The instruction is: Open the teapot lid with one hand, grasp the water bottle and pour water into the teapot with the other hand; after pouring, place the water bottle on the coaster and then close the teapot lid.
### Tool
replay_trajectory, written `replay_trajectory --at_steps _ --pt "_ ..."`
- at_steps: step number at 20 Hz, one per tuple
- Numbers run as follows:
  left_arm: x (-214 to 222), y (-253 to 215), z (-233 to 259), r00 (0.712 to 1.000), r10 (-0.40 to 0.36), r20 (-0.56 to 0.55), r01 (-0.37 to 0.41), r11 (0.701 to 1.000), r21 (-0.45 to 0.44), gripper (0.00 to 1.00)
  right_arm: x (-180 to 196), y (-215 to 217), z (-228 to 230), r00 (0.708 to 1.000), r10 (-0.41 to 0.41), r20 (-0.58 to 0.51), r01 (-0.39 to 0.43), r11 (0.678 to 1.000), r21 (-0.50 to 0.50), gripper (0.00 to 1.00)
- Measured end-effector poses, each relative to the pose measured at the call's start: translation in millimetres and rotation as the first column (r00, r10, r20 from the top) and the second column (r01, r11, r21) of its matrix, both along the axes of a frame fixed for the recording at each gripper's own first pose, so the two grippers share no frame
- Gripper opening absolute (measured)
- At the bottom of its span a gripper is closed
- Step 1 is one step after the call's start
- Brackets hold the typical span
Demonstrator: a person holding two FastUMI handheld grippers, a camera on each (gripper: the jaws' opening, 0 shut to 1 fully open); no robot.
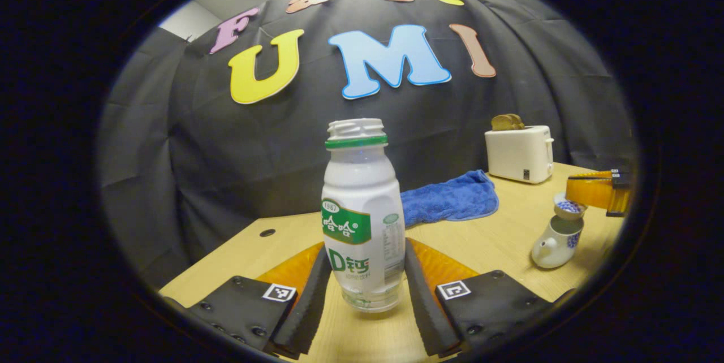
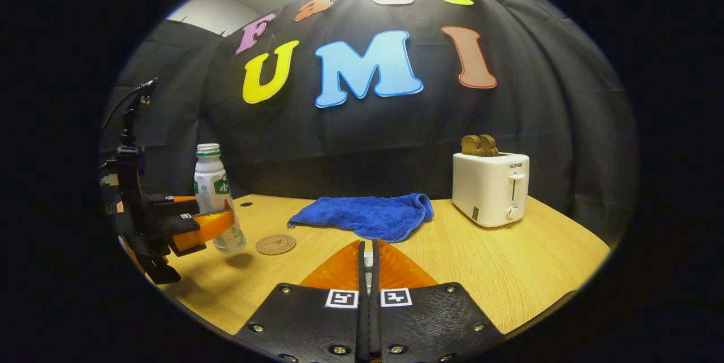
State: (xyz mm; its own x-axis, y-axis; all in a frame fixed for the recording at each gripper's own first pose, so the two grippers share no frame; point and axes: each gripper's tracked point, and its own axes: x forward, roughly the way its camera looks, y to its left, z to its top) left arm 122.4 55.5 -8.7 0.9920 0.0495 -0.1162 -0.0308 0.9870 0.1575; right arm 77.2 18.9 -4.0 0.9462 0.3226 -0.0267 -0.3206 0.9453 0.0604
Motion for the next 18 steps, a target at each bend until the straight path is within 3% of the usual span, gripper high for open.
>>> replay_trajectory --at_steps 2,3,4,6,7,9,15,18 --pt "-0.1 2.0 -1.1 1.000 0.000 -0.003 0.000 1.000 -0.015 0.70 -1.0 1.6 -1.6 1.000 -0.001 -0.001 0.001 1.000 -0.013 0.00" --pt "0.2 3.5 -1.8 1.000 0.000 -0.006 0.000 1.000 -0.026 0.82 -1.8 2.0 -3.6 1.000 -0.001 -0.005 0.001 1.000 -0.018 0.00" --pt "0.2 4.9 -1.7 1.000 0.000 -0.008 -0.001 0.999 -0.040 0.76 -3.0 3.5 -6.4 1.000 0.002 -0.010 -0.002 1.000 -0.021 0.00" --pt "1.6 8.8 -3.2 1.000 0.003 -0.011 -0.004 0.998 -0.069 0.82 -5.0 4.5 -8.4 1.000 0.004 -0.012 -0.005 1.000 -0.024 0.00" --pt "2.4 12.0 -3.5 1.000 0.006 -0.012 -0.007 0.997 -0.081 0.70 -4.6 4.4 -8.3 1.000 0.003 -0.011 -0.003 1.000 -0.029 0.00" --pt "3.2 15.7 -6.6 1.000 0.009 -0.019 -0.010 0.995 -0.099 0.76 -4.0 6.3 -9.7 1.000 0.004 -0.014 -0.004 0.999 -0.037 0.00" --pt "3.3 21.3 -5.7 1.000 0.011 -0.021 -0.013 0.993 -0.119 0.70 -0.9 7.0 -20.4 0.999 -0.007 -0.043 0.005 0.999 -0.051 0.00" --pt "4.7 22.1 -5.2 1.000 0.003 -0.021 -0.006 0.992 -0.122 0.74 -1.2 6.3 -23.5 0.999 -0.012 -0.050 0.009 0.999 -0.053 0.00"
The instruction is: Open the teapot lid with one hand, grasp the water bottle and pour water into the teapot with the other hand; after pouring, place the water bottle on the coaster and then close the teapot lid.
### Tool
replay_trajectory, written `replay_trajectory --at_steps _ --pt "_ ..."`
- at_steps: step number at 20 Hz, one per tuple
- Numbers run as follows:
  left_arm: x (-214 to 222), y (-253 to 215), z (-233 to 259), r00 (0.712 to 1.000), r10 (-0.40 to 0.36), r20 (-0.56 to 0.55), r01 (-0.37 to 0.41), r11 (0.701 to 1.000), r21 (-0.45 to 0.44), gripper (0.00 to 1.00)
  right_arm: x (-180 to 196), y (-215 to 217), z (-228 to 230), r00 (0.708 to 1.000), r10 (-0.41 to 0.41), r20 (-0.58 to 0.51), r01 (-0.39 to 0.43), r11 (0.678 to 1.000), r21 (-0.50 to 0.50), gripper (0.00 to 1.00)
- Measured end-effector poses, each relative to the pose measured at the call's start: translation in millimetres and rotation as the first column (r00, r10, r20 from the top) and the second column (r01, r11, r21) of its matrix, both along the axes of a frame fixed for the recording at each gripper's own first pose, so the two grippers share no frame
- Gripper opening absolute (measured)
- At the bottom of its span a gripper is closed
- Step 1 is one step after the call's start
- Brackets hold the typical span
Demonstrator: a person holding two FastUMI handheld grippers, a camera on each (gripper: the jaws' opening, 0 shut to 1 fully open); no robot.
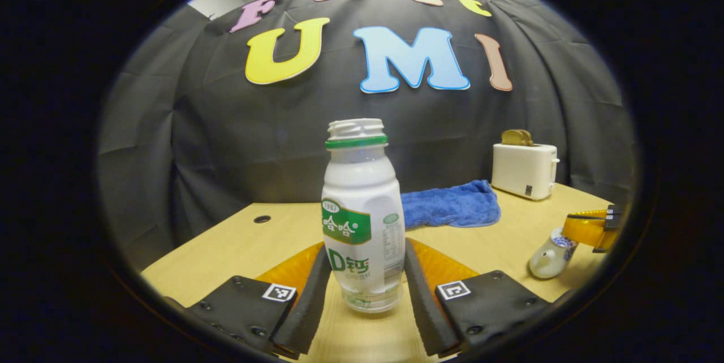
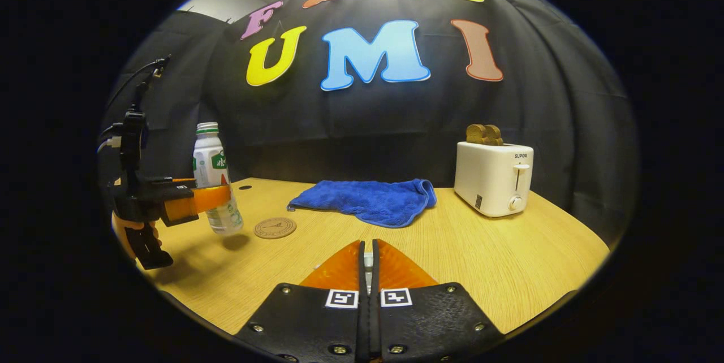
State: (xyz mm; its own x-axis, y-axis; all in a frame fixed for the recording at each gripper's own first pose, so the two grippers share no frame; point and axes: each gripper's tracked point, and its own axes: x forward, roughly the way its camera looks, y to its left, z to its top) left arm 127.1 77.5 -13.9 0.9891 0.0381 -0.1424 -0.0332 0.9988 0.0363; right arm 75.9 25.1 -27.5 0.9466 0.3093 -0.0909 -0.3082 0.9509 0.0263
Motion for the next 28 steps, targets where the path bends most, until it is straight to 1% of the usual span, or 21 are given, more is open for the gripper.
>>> replay_trajectory --at_steps 1,3,4,6,8,9,11,12,16,18,19,22,23,24,28 --pt "0.9 0.6 -0.3 1.000 -0.005 -0.001 0.005 1.000 -0.001 0.76 -0.7 -0.4 1.5 1.000 -0.002 0.003 0.002 1.000 0.000 0.00" --pt "2.3 -2.2 -2.3 1.000 -0.024 -0.003 0.024 1.000 -0.010 0.72 -0.1 0.2 1.1 1.000 -0.004 0.006 0.004 1.000 -0.005 0.00" --pt "4.4 -4.0 -4.0 0.999 -0.038 -0.008 0.038 0.999 -0.017 0.70 -0.9 0.4 0.7 1.000 -0.003 0.007 0.003 1.000 -0.008 0.05" --pt "8.1 -5.7 -6.3 0.998 -0.053 -0.018 0.053 0.998 -0.030 0.70 -0.3 0.6 2.0 1.000 -0.001 0.011 0.001 1.000 -0.009 0.10" --pt "12.6 -5.6 -6.1 0.998 -0.063 -0.023 0.062 0.997 -0.038 0.70 -2.7 2.1 6.6 1.000 0.005 0.029 -0.005 1.000 -0.011 0.60" --pt "15.8 -6.4 -5.3 0.997 -0.071 -0.025 0.070 0.996 -0.047 0.70 -3.0 2.5 9.6 0.999 0.003 0.045 -0.002 1.000 -0.012 0.77" --pt "22.0 -8.6 -5.8 0.996 -0.086 -0.034 0.083 0.994 -0.064 0.70 -6.2 1.5 17.6 0.997 -0.002 0.080 0.004 1.000 -0.023 0.77" --pt "26.2 -8.3 -6.8 0.995 -0.090 -0.038 0.087 0.994 -0.072 0.70 -6.6 1.9 19.0 0.995 -0.005 0.095 0.008 1.000 -0.029 0.80" --pt "44.4 -8.4 -5.5 0.994 -0.098 -0.047 0.093 0.991 -0.096 0.70 -10.1 0.8 27.2 0.989 -0.020 0.145 0.027 0.998 -0.053 0.80" --pt "55.6 -9.9 -7.8 0.993 -0.104 -0.055 0.098 0.990 -0.098 0.82 -11.7 0.6 30.3 0.987 -0.021 0.162 0.031 0.998 -0.056 0.80" --pt "59.6 -10.2 -8.0 0.992 -0.107 -0.059 0.101 0.990 -0.102 0.76 -11.8 0.0 32.6 0.985 -0.022 0.169 0.032 0.998 -0.055 0.80" --pt "71.8 -9.5 -15.9 0.991 -0.108 -0.073 0.099 0.988 -0.117 0.76 -12.9 -0.7 37.5 0.982 -0.029 0.189 0.039 0.998 -0.050 0.80" --pt "72.7 -9.2 -17.3 0.992 -0.104 -0.074 0.096 0.989 -0.113 0.70 -13.2 -2.3 39.8 0.980 -0.035 0.195 0.045 0.998 -0.048 0.80" --pt "75.7 -10.9 -18.8 0.991 -0.105 -0.078 0.096 0.989 -0.108 0.76 -12.7 -3.9 39.4 0.979 -0.041 0.200 0.051 0.998 -0.047 0.80" --pt "97.0 -18.8 -28.2 0.990 -0.105 -0.093 0.096 0.991 -0.097 0.76 -11.9 -7.0 39.6 0.979 -0.054 0.196 0.061 0.998 -0.031 0.80"
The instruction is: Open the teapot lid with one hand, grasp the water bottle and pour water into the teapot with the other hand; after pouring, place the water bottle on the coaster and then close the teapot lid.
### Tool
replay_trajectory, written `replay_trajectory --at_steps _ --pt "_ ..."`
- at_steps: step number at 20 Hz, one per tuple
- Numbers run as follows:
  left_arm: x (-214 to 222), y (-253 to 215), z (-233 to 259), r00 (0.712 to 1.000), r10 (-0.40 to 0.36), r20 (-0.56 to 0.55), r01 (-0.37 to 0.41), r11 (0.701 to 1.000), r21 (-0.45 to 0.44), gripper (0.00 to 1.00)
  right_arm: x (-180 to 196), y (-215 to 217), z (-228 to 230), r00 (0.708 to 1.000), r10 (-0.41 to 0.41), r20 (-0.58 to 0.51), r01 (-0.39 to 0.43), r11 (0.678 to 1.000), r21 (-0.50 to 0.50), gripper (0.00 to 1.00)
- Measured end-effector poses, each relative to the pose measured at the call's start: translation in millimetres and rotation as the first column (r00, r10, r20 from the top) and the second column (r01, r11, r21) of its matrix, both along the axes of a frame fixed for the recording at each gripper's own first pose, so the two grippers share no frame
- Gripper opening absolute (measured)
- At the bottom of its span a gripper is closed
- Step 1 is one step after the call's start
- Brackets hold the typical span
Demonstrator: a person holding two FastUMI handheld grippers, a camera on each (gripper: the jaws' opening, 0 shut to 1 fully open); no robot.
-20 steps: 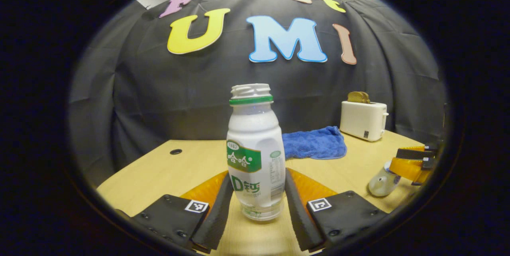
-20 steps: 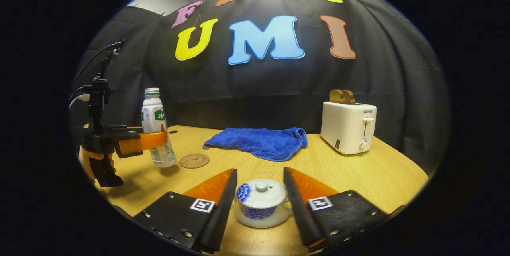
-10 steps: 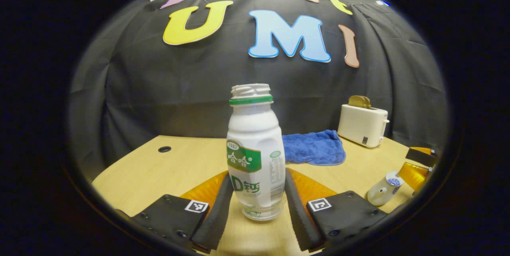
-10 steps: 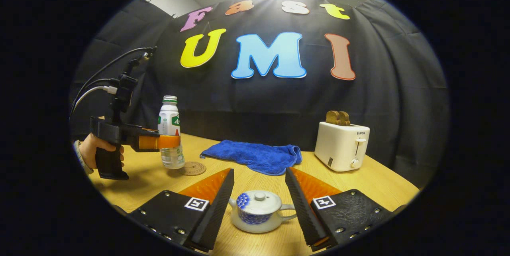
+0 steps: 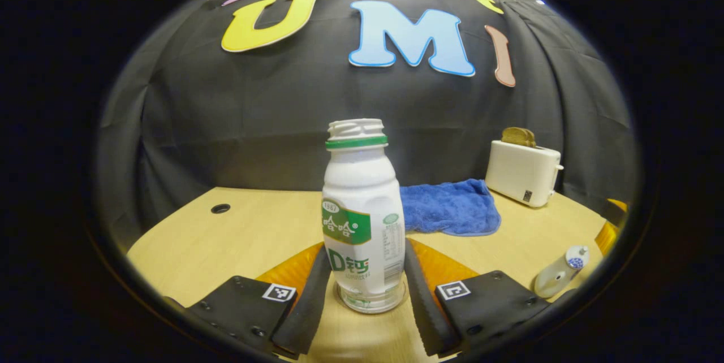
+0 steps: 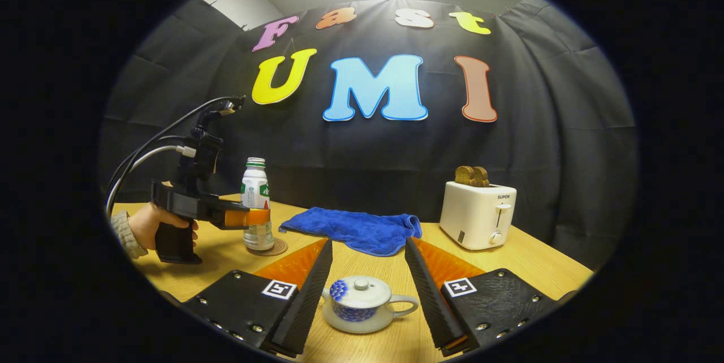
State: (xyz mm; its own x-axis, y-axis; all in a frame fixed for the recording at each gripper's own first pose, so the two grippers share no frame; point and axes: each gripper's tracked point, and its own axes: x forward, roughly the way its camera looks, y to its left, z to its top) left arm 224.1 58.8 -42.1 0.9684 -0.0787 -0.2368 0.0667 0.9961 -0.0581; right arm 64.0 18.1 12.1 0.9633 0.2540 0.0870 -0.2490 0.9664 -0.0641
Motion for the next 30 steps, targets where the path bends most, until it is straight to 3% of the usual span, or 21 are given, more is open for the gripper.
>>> replay_trajectory --at_steps 1,10,13,14,15,19,20,24,30 --pt "1.9 0.5 2.4 1.000 0.002 0.008 -0.002 1.000 -0.003 0.81 0.3 0.0 -0.4 1.000 -0.001 -0.001 0.001 1.000 0.002 0.80" --pt "3.0 -5.6 -1.5 1.000 -0.015 0.000 0.015 1.000 0.004 0.80 2.6 0.6 -3.1 1.000 -0.005 -0.008 0.005 1.000 -0.003 0.80" --pt "1.9 -3.7 2.1 1.000 -0.011 0.001 0.011 1.000 0.024 0.91 3.3 0.1 -5.0 1.000 -0.007 -0.012 0.007 1.000 -0.006 0.80" --pt "1.1 -3.9 5.6 1.000 -0.010 0.008 0.009 1.000 0.028 0.83 3.4 -0.2 -5.3 1.000 -0.008 -0.012 0.008 1.000 -0.007 0.80" --pt "0.5 -4.4 8.6 1.000 -0.012 0.015 0.011 1.000 0.027 0.99 3.2 -1.0 -4.8 1.000 -0.010 -0.011 0.010 1.000 -0.008 0.80" --pt "-4.7 -7.0 13.5 1.000 -0.019 0.017 0.018 0.999 0.048 0.99 4.4 -3.2 -3.0 1.000 -0.015 -0.010 0.015 1.000 0.006 0.80" --pt "-7.5 -6.6 15.1 1.000 -0.017 0.021 0.016 0.998 0.063 0.94 3.8 -3.8 -2.6 1.000 -0.017 -0.010 0.017 1.000 0.009 0.80" --pt "-21.7 -5.3 18.4 0.999 -0.012 0.031 0.009 0.995 0.099 0.99 3.3 -6.4 -0.4 1.000 -0.022 -0.004 0.022 1.000 0.021 0.80" --pt "-54.6 -5.5 20.6 0.999 0.006 0.051 -0.010 0.998 0.061 0.99 2.3 -7.9 1.4 1.000 -0.030 0.002 0.030 0.999 0.025 0.80"
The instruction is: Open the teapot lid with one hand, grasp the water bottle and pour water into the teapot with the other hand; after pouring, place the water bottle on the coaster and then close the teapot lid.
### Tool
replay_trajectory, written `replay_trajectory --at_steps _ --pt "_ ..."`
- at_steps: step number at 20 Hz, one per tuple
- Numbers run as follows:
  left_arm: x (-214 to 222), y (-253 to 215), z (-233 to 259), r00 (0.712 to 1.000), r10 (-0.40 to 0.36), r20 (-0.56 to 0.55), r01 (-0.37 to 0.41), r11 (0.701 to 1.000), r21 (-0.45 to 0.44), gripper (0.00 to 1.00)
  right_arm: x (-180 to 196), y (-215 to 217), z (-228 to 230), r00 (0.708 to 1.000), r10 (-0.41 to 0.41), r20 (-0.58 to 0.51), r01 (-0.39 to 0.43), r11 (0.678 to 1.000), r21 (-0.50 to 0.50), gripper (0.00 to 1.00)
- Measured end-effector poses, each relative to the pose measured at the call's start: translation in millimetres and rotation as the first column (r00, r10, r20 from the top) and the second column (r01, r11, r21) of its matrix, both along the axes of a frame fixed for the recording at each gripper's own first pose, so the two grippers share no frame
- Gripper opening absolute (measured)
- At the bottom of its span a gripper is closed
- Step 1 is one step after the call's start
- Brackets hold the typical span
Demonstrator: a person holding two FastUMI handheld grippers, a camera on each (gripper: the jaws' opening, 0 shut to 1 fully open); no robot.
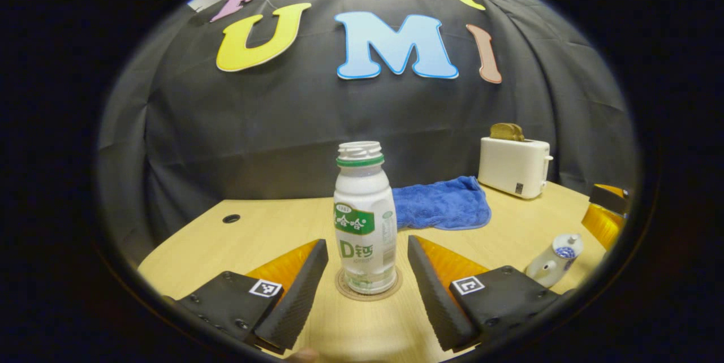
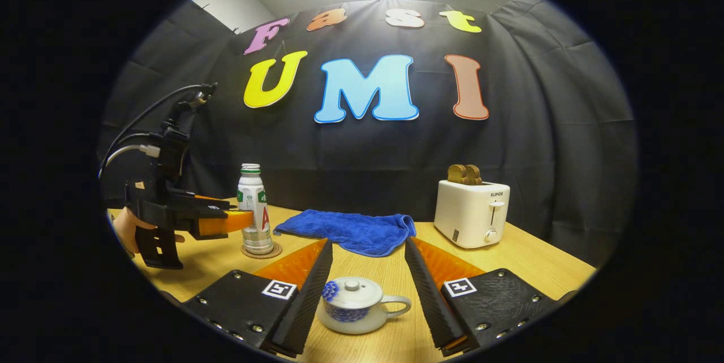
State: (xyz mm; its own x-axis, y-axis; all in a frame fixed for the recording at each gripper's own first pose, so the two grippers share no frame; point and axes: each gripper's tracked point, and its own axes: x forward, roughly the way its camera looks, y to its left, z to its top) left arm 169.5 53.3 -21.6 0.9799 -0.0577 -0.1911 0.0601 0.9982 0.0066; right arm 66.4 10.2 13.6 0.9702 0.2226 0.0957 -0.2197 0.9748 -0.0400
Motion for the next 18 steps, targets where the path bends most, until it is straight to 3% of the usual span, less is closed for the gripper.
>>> replay_trajectory --at_steps 1,2,3,14,18 --pt "-6.4 -0.8 0.8 1.000 0.004 0.007 -0.004 1.000 -0.001 0.99 -0.8 -0.8 0.8 1.000 -0.003 0.005 0.003 1.000 0.000 0.80" --pt "-13.3 -1.1 0.9 1.000 0.011 0.016 -0.011 1.000 0.000 0.88 -1.6 -1.3 1.7 1.000 -0.007 0.010 0.007 1.000 0.000 0.80" --pt "-19.4 -2.1 1.6 1.000 0.014 0.021 -0.014 1.000 -0.001 0.99 -2.4 -2.0 2.9 1.000 -0.011 0.017 0.011 1.000 -0.003 0.80" --pt "-101.9 -30.4 -4.7 0.996 0.030 0.079 -0.027 0.998 -0.048 0.99 -33.3 -2.0 13.4 0.995 -0.048 0.092 0.046 0.998 0.030 0.80" --pt "-123.9 -40.8 4.0 0.994 0.027 0.107 -0.023 0.999 -0.043 0.99 -46.8 -0.9 -0.3 0.997 -0.053 0.059 0.051 0.998 0.038 0.80"
